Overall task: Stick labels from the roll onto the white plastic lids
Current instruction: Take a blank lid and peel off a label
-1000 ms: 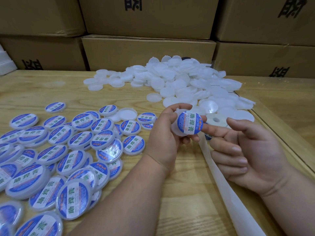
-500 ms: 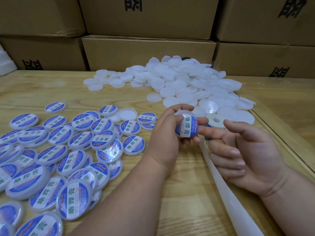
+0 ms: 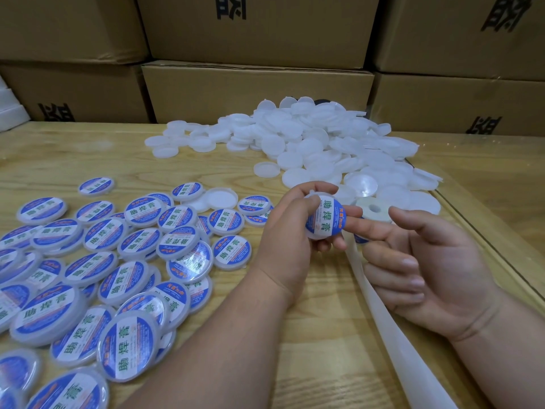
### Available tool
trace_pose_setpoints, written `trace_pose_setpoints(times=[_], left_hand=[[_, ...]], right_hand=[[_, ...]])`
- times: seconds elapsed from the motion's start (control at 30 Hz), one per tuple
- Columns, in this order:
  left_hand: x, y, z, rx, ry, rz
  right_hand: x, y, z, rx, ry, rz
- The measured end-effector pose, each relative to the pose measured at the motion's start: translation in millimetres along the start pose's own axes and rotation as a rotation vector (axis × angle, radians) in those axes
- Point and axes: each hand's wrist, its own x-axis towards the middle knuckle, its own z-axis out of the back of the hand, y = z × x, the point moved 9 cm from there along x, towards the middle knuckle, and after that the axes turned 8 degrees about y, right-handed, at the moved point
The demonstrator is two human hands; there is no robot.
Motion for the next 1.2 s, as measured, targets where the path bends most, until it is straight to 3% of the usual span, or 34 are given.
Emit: trace_pose_setpoints(times=[0.37,0.63,0.97,1.07,1.2], left_hand=[[-2,-4,1,0.176,-0.068,-0.021],[-3,-3,2,0.201,-0.058,-0.036],[-5,-7,16,0.163,-0.207,-0.096],[-5,-7,24,0.183,-0.256,-0.103],[-6,-7,28,0.190,-0.290,-0.031]], right_hand=[[0,0,0,0.018,-0.002,0.000],[-1,1,0,0.033,0.013,0.007],[-1,0,-6,-0.043,0.083,0.015],[-2,13,1,-0.075,-0.007,0.122],[-23,54,27,-0.190,-0.328,0.458]])
